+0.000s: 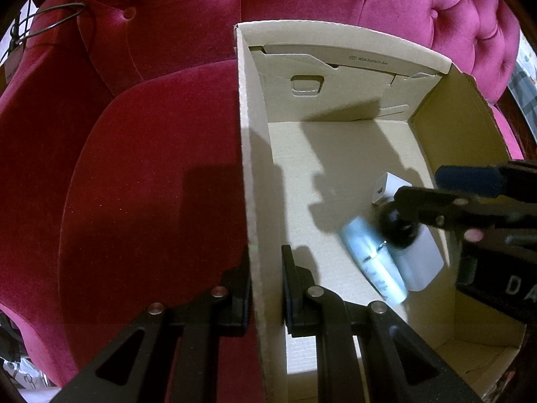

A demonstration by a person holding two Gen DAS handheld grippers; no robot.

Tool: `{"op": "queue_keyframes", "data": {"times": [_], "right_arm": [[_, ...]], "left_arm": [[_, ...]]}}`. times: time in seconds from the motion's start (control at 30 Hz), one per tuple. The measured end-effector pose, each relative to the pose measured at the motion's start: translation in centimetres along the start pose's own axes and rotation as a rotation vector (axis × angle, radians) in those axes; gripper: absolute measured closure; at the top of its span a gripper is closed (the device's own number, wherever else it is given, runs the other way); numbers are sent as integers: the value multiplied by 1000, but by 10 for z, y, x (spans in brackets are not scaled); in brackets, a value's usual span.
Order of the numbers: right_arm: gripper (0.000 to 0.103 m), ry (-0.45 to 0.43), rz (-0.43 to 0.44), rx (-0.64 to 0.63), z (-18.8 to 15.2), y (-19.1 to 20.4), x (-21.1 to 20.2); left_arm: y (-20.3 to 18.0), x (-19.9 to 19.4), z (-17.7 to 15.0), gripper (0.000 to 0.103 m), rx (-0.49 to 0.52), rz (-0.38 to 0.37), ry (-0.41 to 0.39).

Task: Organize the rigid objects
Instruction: 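Open the right tool to release the black cylinder in the box, then move the right tool back to the paper toward the white remote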

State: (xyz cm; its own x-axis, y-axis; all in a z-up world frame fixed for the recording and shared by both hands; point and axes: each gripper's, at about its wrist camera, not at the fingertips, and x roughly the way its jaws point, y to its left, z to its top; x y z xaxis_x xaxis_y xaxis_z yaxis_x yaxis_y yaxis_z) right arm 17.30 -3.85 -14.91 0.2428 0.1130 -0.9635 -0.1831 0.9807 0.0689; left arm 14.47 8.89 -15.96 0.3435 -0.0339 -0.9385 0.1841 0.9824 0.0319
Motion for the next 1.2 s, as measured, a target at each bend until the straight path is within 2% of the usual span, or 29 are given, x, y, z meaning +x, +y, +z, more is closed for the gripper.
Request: {"op": "queue_keyframes", "data": {"times": [0.37,0.57,0.67,0.77,0.9,1.1,1.2], "right_arm": [[39,-43,-26,6,1,0,-15],[38,-62,-49,-13,-2,2,-29],[29,-77,-60,-17,-1,1,-37],[27,-85,-75,-20,0,-2,-45],[8,-91,-83,-4,-1,-10,-54],[0,-107,-112,4,0,-29,-68],[0,-119,-122,15,1,-40,-79]], "left_arm": [[2,0,1,87,0,0,0],[1,0,1,87,0,-2,0],[1,0,2,88,1,0,0],[1,0,2,88,0,0,-1],[2,0,2,88,0,0,0],[4,0,1,88,0,-1,0],[4,0,0,88,-1,-1,-1]]}}
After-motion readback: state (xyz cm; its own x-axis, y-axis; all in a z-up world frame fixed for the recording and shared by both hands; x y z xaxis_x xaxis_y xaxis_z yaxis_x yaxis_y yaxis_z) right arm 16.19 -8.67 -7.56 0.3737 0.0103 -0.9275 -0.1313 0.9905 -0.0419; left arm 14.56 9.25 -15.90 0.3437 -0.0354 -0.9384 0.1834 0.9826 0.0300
